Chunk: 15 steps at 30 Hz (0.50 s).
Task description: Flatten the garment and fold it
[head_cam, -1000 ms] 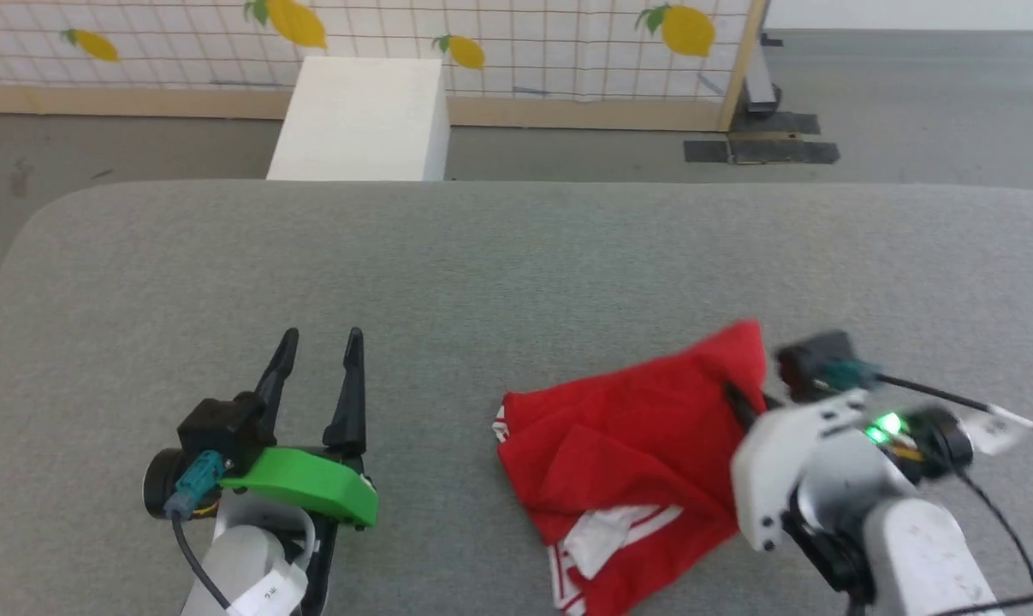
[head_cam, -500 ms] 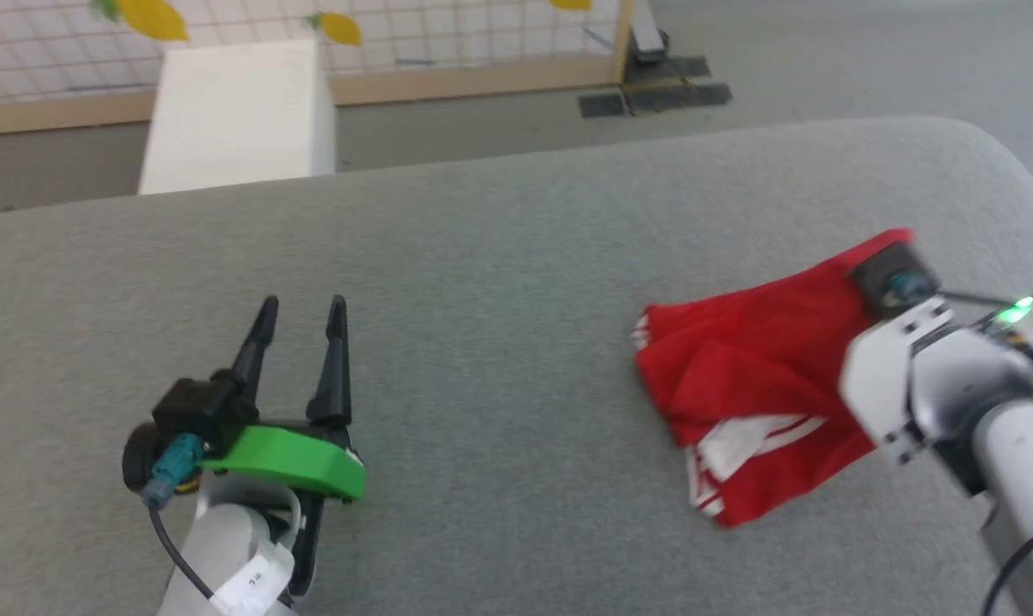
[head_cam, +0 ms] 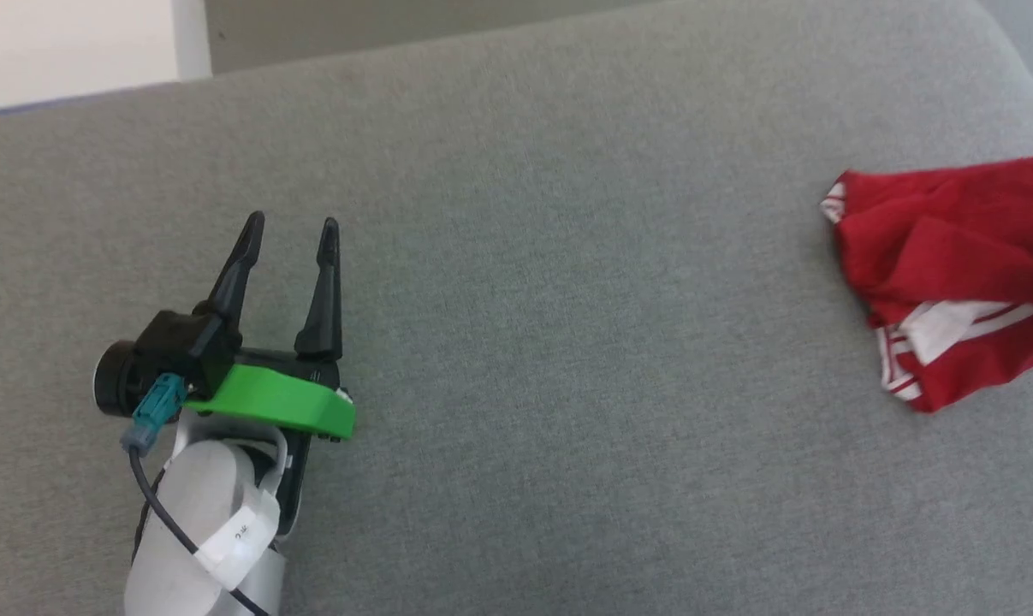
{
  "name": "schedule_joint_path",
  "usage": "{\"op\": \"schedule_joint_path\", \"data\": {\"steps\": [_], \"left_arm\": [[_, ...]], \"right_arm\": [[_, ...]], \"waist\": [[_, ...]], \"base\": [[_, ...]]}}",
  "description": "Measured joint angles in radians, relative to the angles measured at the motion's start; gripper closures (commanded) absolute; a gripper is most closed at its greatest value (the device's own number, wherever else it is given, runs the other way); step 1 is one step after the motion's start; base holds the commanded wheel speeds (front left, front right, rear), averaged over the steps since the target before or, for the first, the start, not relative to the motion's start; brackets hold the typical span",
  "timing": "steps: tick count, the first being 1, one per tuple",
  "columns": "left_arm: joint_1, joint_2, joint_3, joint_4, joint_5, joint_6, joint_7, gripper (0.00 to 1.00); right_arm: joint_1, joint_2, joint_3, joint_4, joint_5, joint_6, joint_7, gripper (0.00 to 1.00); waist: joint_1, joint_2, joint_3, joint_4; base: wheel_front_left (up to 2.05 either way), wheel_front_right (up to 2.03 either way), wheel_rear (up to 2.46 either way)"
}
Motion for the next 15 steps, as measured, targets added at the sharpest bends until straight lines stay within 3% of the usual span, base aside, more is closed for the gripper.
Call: {"op": "schedule_joint_path", "data": {"steps": [7,8,9,10,15], "left_arm": [[-0.014,0.007,-0.014,0.007,0.000,0.000,0.000,0.00],[-0.014,0.007,-0.015,0.009,0.000,0.000,0.000,0.00],[-0.014,0.007,-0.015,0.010,0.000,0.000,0.000,0.00],[-0.014,0.007,-0.015,0.014,0.000,0.000,0.000,0.00],[-0.012,0.000,-0.013,0.031,-0.005,0.000,0.000,0.00]], "right_arm": [[-0.036,0.018,-0.101,0.119,-0.070,0.000,-0.123,1.00],[-0.038,0.026,-0.121,0.136,-0.075,0.000,-0.139,0.95],[-0.039,0.032,-0.133,0.150,-0.082,0.000,-0.150,0.56],[-0.041,0.040,-0.151,0.167,-0.089,0.000,-0.160,0.03],[-0.042,0.080,-0.261,0.218,-0.103,0.000,-0.240,0.00]], "waist": [[0.0001,0.0000,0.058,0.010],[0.0000,0.0000,0.060,0.015],[0.0000,0.0000,0.060,0.019],[0.0001,0.0000,0.059,0.025],[0.0000,0.0000,0.025,0.041]], "base": [[0.00,0.00,0.00],[0.00,0.00,0.00],[0.00,0.00,0.00],[0.00,0.00,0.00],[0.00,0.00,0.00]]}}
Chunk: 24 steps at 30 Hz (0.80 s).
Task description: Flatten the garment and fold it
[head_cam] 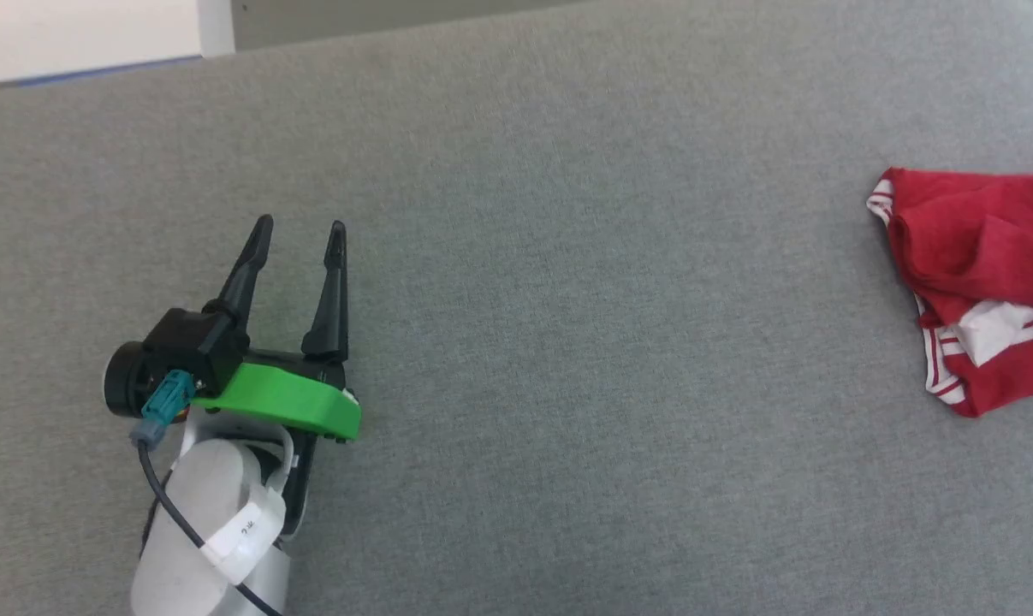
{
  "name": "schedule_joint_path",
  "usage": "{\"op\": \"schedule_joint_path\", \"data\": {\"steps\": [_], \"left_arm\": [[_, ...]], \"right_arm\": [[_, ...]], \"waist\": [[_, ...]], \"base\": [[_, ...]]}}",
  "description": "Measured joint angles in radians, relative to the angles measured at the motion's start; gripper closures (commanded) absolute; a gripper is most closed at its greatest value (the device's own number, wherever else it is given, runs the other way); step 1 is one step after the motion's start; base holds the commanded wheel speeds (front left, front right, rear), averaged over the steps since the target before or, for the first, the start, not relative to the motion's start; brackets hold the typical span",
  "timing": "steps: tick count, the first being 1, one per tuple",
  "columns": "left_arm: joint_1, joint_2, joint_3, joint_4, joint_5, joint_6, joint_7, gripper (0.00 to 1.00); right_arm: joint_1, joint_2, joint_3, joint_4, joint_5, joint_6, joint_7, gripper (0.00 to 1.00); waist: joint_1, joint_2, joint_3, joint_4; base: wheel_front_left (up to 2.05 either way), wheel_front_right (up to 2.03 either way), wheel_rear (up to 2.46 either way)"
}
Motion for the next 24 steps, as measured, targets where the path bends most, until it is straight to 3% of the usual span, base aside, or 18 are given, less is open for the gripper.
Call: {"op": "schedule_joint_path", "data": {"steps": [10,24], "left_arm": [[0.077,-0.036,-0.002,0.039,-0.030,0.000,0.000,0.00],[0.147,-0.062,-0.008,0.080,-0.042,0.000,-0.001,0.00]], "right_arm": [[0.117,0.109,-0.084,-0.107,0.095,0.000,-0.147,0.00],[0.445,0.306,0.015,-0.541,0.259,0.000,-0.234,0.00]], "waist": [[-0.0002,-0.0001,-0.135,0.027],[-0.0002,-0.0001,-0.289,0.134]], "base": [[0.00,0.00,0.00],[0.00,0.00,0.00]]}}
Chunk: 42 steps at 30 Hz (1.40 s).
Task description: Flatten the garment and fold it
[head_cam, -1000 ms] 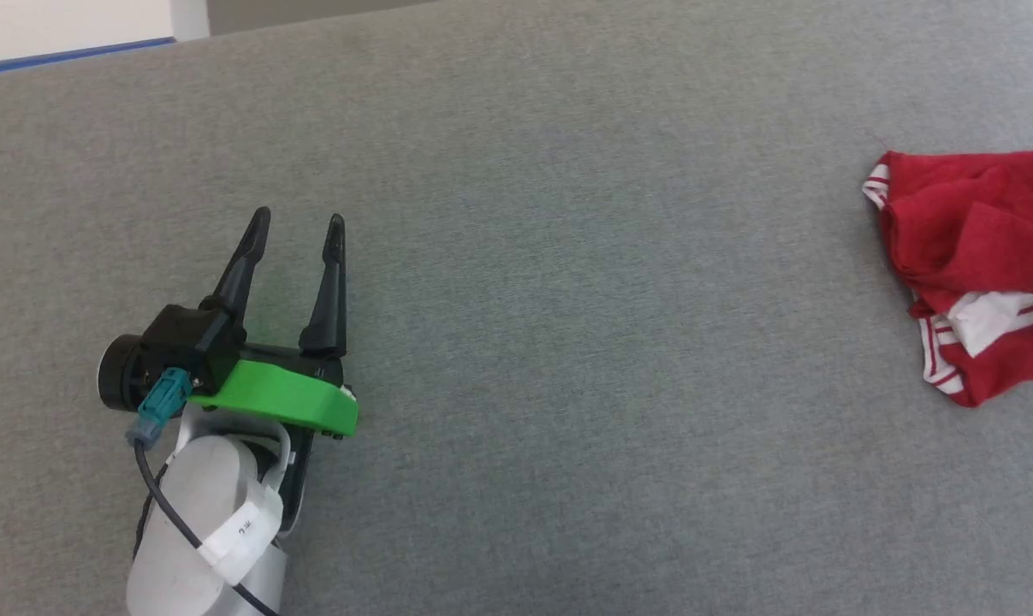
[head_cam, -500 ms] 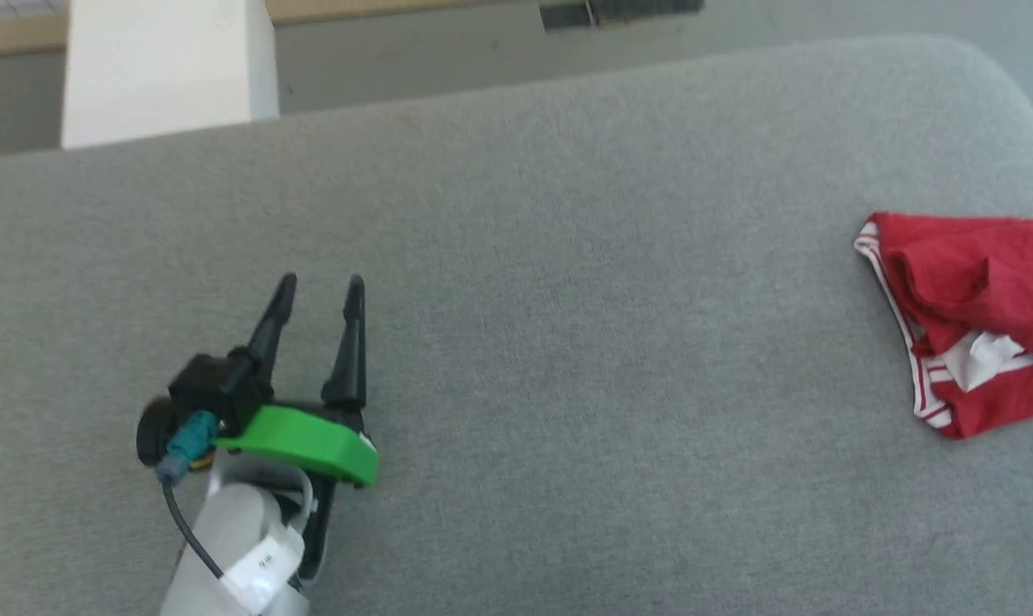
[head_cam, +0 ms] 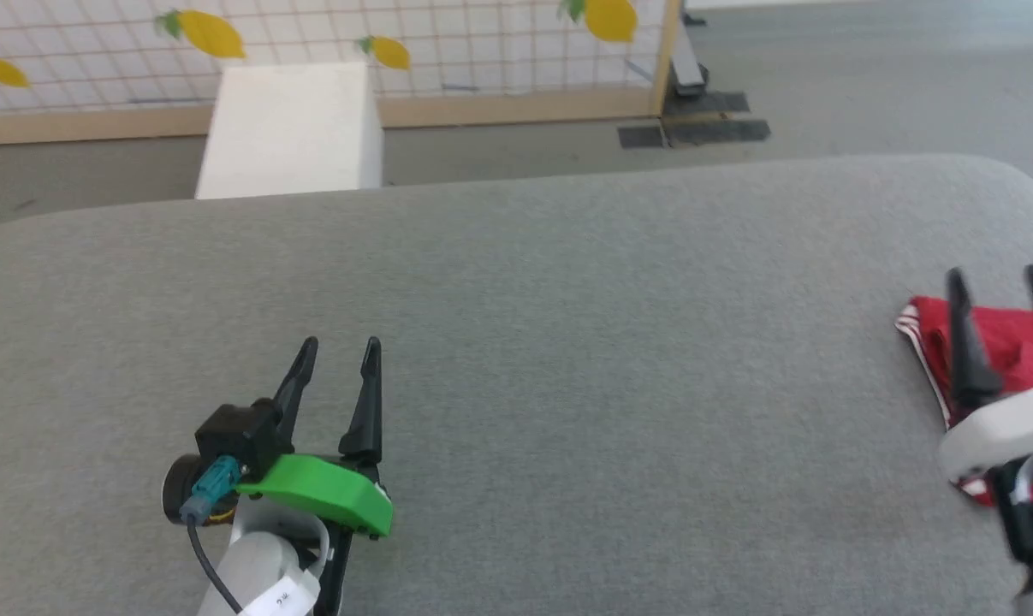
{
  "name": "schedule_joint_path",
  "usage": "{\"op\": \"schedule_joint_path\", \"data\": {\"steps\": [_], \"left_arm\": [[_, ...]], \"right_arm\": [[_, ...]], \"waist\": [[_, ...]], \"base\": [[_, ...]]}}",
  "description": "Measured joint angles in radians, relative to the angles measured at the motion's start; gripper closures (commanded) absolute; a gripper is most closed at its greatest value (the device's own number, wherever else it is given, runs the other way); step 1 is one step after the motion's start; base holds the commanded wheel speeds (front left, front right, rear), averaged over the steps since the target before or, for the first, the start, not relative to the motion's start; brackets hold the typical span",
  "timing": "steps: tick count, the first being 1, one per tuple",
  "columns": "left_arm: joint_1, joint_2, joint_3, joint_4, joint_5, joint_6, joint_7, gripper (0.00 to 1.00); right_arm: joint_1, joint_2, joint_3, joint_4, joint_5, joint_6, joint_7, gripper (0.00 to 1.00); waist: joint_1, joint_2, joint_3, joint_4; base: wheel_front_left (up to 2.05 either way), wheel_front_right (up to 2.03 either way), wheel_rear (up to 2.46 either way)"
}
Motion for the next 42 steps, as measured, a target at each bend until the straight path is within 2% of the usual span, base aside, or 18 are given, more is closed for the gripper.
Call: {"op": "schedule_joint_path", "data": {"steps": [6,16,23,33,34,42], "left_arm": [[0.018,-0.003,0.006,0.015,-0.007,0.000,0.000,0.00],[0.039,-0.007,0.013,0.022,-0.007,0.000,0.000,0.00],[0.056,-0.008,0.016,0.022,-0.007,0.000,0.000,0.00],[0.065,-0.010,0.022,0.021,-0.007,0.005,0.000,0.00],[0.066,-0.010,0.022,0.021,-0.007,0.005,0.000,1.00],[0.066,-0.009,0.017,0.021,-0.007,0.005,0.001,1.00]], "right_arm": [[0.107,0.078,0.062,-0.100,0.007,0.000,-0.029,0.00],[0.183,0.119,0.093,-0.086,-0.030,0.000,-0.125,0.00],[0.227,0.147,0.095,-0.078,-0.047,0.000,-0.145,0.00],[0.243,0.151,0.108,-0.080,-0.044,0.000,-0.142,0.00],[0.243,0.151,0.109,-0.080,-0.039,0.000,-0.142,1.00],[0.243,0.151,0.107,-0.080,-0.038,0.000,-0.142,1.00]], "waist": [[0.0000,0.0000,-0.037,0.057],[0.0000,0.0000,-0.070,0.120],[0.0000,0.0000,-0.079,0.124],[0.0000,0.0000,-0.086,0.113],[0.0000,0.0000,-0.086,0.112],[0.0000,0.0000,-0.086,0.112]], "base": [[0.00,0.00,0.00],[0.00,0.00,0.00],[0.00,0.00,0.00],[0.00,0.00,0.00],[0.00,0.00,0.00],[0.00,0.00,0.00]]}}
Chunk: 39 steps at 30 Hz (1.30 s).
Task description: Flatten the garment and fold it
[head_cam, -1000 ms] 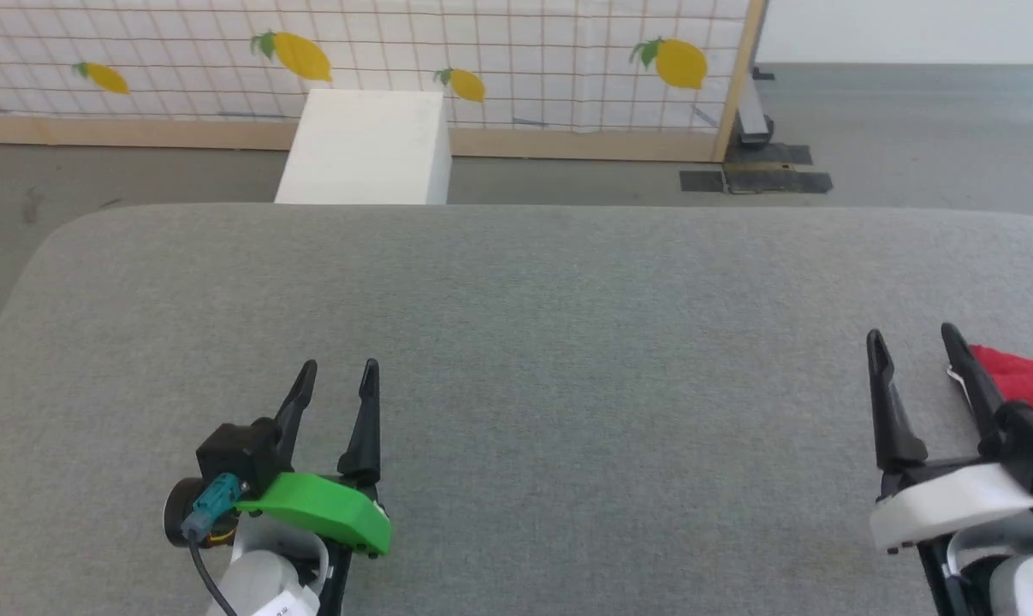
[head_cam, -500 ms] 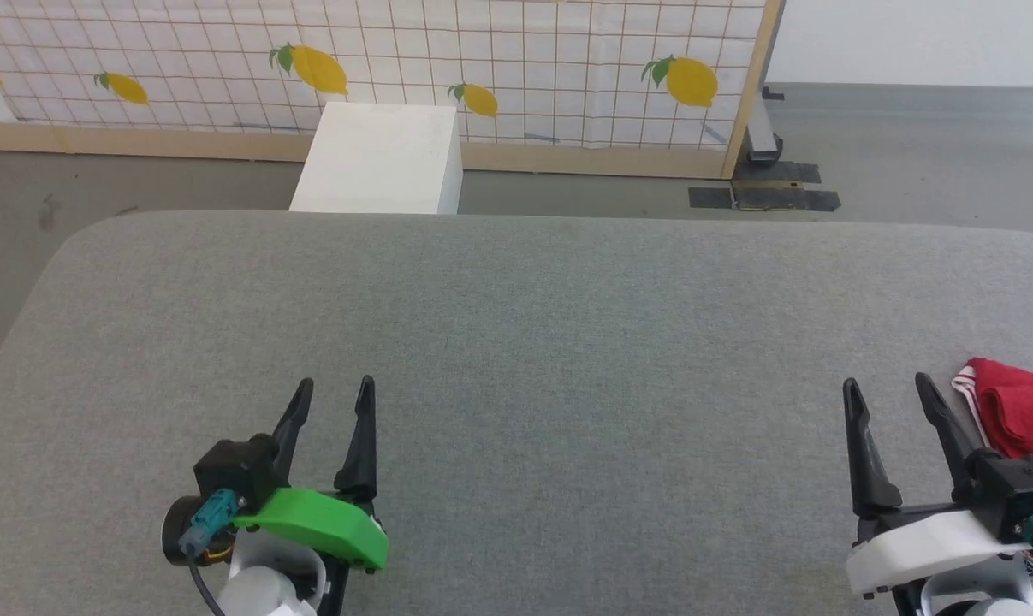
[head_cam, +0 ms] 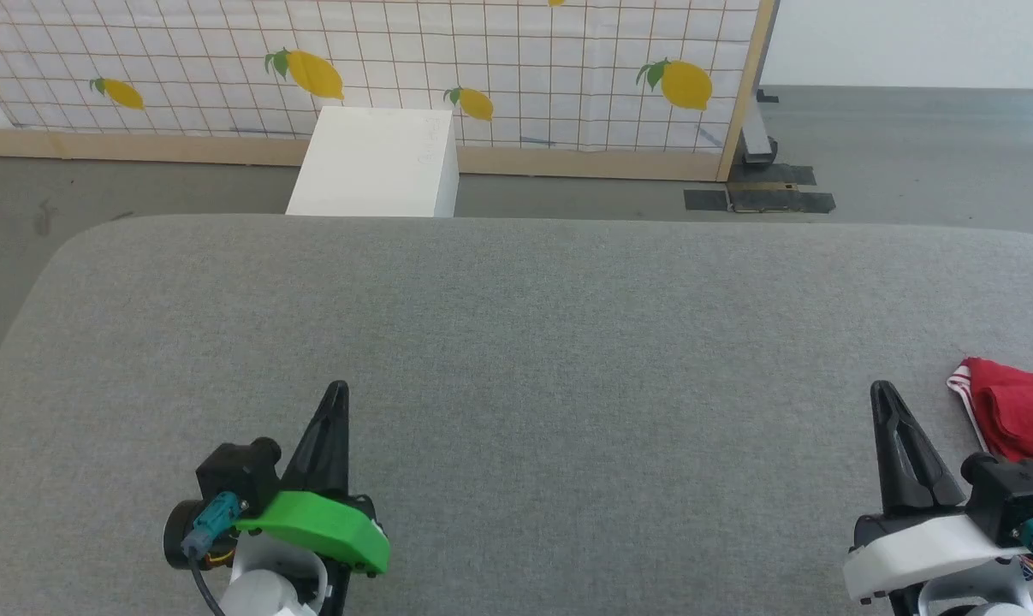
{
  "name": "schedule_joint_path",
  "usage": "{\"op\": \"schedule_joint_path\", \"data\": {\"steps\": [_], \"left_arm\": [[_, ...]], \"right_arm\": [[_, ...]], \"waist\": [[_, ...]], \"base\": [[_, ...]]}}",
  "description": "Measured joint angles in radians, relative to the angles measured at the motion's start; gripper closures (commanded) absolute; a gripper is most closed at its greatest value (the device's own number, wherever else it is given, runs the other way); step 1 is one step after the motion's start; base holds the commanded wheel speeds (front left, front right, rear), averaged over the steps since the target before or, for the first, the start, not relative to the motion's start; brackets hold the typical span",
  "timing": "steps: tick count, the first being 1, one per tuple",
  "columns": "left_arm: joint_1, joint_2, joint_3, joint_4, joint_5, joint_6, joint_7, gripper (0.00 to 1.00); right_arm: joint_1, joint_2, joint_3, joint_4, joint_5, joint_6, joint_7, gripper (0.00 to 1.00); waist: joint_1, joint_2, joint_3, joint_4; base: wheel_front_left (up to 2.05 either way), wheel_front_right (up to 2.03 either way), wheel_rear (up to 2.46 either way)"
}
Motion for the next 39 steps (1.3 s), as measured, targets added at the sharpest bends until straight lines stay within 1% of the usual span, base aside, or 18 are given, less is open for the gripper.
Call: {"op": "schedule_joint_path", "data": {"steps": [14,39], "left_arm": [[0.000,0.000,0.000,-0.011,0.010,0.002,0.015,1.00],[0.015,0.000,0.015,-0.068,0.049,0.028,0.064,1.00]], "right_arm": [[0.000,0.000,0.003,0.000,0.000,0.000,0.005,1.00],[-0.002,0.000,0.022,0.001,-0.009,0.000,0.035,1.00]], "waist": [[0.0000,0.0000,0.000,-0.005],[0.0000,0.0000,0.000,-0.018]], "base": [[0.00,0.00,0.00],[0.00,0.00,0.00]]}}
